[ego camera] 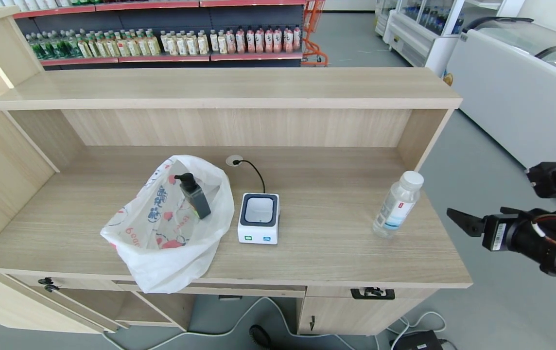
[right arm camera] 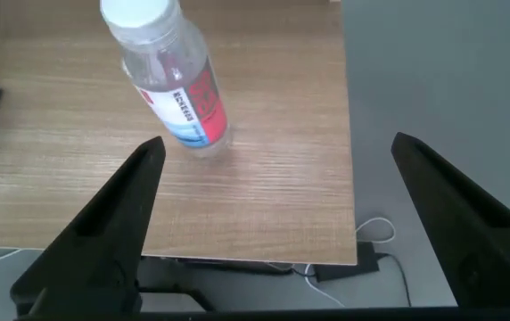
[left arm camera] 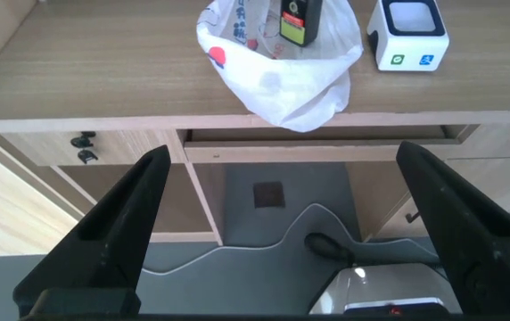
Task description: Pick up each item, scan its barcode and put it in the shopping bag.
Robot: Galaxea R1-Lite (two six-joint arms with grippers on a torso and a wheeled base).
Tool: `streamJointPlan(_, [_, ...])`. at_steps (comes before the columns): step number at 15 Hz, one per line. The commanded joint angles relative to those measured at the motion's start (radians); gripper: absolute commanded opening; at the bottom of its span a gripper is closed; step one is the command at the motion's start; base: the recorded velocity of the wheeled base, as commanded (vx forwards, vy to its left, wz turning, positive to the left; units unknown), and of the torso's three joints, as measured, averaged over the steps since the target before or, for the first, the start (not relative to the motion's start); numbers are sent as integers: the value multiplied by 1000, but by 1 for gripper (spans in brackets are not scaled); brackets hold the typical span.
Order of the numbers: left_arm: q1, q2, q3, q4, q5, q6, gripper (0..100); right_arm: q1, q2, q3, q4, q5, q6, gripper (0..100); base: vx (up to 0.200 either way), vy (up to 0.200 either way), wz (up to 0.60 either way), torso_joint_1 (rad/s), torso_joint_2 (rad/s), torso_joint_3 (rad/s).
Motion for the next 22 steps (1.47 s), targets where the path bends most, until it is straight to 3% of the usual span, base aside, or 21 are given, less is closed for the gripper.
streamJointPlan(1, [0,0,0,0,0,0,100,46,106,31,-22,-15,25,100,0,0,0,0,0,0])
streamJointPlan(6, [0,0,0,0,0,0,100,109,318,34,-304,-89,28,100,0,0,0,0,0,0])
streamJointPlan(10, [0,0,0,0,0,0,100,124,419,22,-408,-95,28,100,0,0,0,0,0,0])
streamJointPlan(17, [0,1,0,0,0,0,100,130,502,-127,-408,-84,28,100,0,0,0,0,0,0])
streamJointPlan(22, [0,0,0,0,0,0,100,138,530,-162,-415,-12,16,100,0,0,0,0,0,0])
